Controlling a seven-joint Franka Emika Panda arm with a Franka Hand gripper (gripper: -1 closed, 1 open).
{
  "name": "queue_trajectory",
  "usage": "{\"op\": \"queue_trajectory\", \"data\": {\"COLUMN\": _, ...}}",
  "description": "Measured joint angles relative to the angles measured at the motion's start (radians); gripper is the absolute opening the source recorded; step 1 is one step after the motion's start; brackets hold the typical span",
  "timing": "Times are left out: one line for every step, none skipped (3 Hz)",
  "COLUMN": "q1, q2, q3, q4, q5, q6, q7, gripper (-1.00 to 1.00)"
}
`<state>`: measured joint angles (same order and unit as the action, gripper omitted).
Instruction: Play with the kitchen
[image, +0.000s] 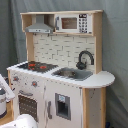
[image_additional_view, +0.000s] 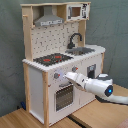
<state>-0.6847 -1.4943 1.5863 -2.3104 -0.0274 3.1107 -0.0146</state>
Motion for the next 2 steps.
{"op": "queue_trajectory", "data": {"q1": -0.077, "q2": -0.001, "q3": 0.005, "q4": 0.052, "q5": 0.0, "q6": 0.0, "q7": -0.046, "gripper": 1.0}}
{"op": "queue_trajectory", "data": {"q1": -0.151, "q2": -0.001, "q3": 0.005, "q4": 0.119, "q5": 0.0, "q6": 0.0, "q7": -0.076, "gripper": 1.0}}
